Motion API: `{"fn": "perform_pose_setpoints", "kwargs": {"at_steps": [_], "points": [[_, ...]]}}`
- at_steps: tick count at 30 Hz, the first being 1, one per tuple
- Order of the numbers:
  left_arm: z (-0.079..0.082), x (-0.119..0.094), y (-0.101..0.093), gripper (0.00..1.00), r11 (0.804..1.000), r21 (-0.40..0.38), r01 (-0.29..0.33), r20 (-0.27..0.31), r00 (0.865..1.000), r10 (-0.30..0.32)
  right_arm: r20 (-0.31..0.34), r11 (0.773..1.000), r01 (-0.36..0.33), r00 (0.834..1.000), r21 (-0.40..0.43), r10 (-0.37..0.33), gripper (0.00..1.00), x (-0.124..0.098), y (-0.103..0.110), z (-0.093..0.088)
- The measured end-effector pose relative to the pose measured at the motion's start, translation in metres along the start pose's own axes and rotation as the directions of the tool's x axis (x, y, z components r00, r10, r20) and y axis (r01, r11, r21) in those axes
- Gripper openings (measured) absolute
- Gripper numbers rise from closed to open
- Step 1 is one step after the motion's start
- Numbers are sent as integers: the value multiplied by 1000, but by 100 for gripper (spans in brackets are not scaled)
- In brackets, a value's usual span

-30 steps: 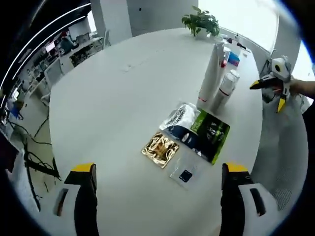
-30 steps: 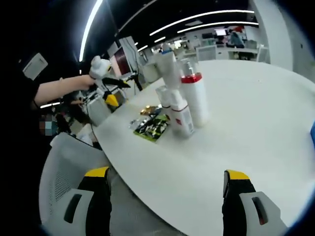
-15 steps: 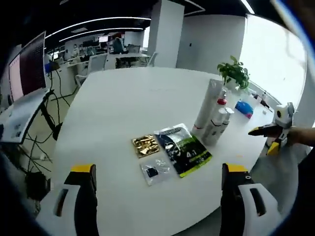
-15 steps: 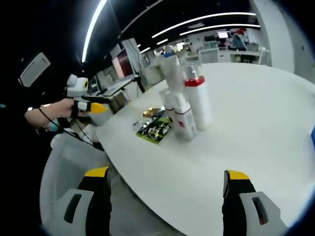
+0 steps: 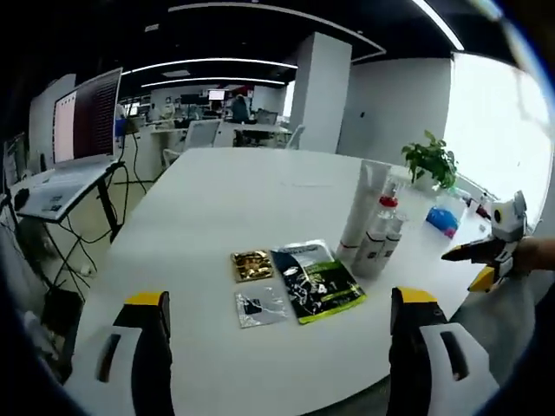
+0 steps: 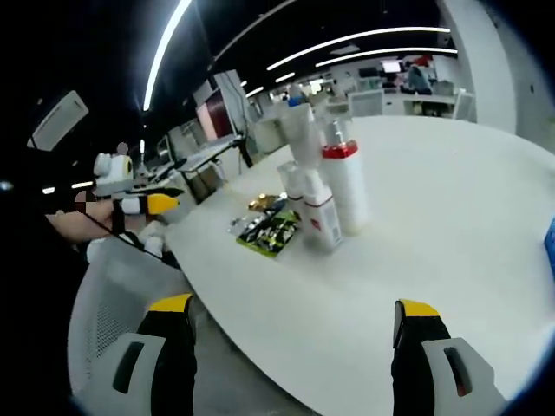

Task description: Arrange the skincare products in the storage area until every visible bottle or jar stands upright without overlapping.

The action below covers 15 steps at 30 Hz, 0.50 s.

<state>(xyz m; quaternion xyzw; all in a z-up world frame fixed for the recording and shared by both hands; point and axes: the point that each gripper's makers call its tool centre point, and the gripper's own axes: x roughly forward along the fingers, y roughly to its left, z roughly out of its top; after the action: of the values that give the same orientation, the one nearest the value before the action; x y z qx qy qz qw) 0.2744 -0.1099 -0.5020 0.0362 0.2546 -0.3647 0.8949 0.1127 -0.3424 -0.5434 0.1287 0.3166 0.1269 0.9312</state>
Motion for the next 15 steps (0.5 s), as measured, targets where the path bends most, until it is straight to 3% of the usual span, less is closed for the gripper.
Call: {"fn": "perform_pose_setpoints", "kwargs": {"at_steps": [3, 6, 9, 11, 15], "points": [[5, 3, -2, 99, 1000, 17, -6, 2, 1000, 6, 3, 1000, 0, 1000, 2, 0, 99, 0, 1, 1], [20, 5, -5, 99, 999, -51, -4, 74, 997, 8, 3, 1000, 0, 1000, 4, 0, 99, -1, 1, 1], [13, 12, -11, 99, 1000, 20, -2, 50, 999, 1, 5, 1000, 1, 1000, 5, -1, 99, -1, 0, 1], [-5, 16, -12, 99, 997, 74, 8, -23, 1000, -6, 4, 1000, 0, 1000, 6, 0, 99, -1, 1, 1], [7, 13, -15, 99, 999, 47, 19, 45, 999, -21, -10, 1000, -7, 1000, -9, 6, 99, 0, 5, -2]]}}
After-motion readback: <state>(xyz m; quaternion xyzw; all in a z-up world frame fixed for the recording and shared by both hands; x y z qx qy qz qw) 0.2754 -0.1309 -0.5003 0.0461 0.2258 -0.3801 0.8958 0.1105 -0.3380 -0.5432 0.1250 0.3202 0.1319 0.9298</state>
